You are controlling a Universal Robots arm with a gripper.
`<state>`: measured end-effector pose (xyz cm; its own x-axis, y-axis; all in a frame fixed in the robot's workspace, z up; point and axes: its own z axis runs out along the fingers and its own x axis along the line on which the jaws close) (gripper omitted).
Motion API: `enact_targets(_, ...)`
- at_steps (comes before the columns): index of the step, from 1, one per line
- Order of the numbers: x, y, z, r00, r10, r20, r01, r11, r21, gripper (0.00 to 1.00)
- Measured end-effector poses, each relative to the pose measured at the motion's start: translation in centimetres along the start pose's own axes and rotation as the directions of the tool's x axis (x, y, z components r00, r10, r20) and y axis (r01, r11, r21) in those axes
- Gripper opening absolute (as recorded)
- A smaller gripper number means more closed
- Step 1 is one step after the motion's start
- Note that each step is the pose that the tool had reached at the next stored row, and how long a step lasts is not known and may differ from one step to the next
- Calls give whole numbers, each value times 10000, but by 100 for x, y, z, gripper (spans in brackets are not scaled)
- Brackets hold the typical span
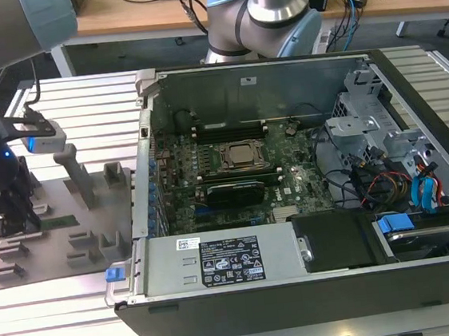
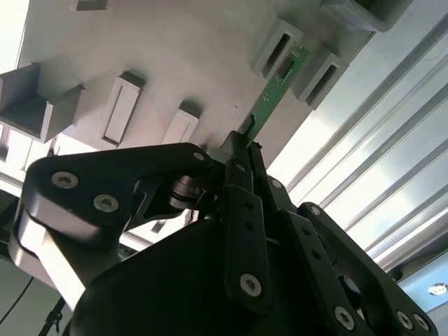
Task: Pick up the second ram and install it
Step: 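Pick up the second ram and move it above second insertion slot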
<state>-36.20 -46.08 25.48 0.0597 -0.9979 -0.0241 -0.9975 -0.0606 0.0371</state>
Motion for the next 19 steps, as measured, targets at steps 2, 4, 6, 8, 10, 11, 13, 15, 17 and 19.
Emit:
enact_targets(2, -1, 2, -43, 10000, 0, -1, 0, 10000, 0, 14)
enact_targets(4, -3, 5, -130, 10000, 0, 0, 0, 10000, -1, 14)
enact_targets(6, -4, 6, -171, 10000, 0, 0, 0, 10000, 0, 14)
enact_targets(8, -6, 9, -248, 10000, 0, 0, 0, 10000, 0, 14)
enact_targets(10, -8, 13, -335, 10000, 0, -1, 0, 10000, 0, 14)
enact_targets(11, -9, 14, -368, 10000, 0, 0, 0, 10000, 0, 14)
enact_targets(13, -10, 16, -435, 10000, 0, 0, 0, 10000, 0, 14)
enact_targets(15, -12, 19, -511, 10000, 0, 0, 0, 10000, 0, 14)
enact_targets(17, -13, 21, -561, 10000, 0, -1, 0, 10000, -1, 14)
enact_targets(19, -15, 23, -621, 10000, 0, -1, 0, 10000, -2, 14)
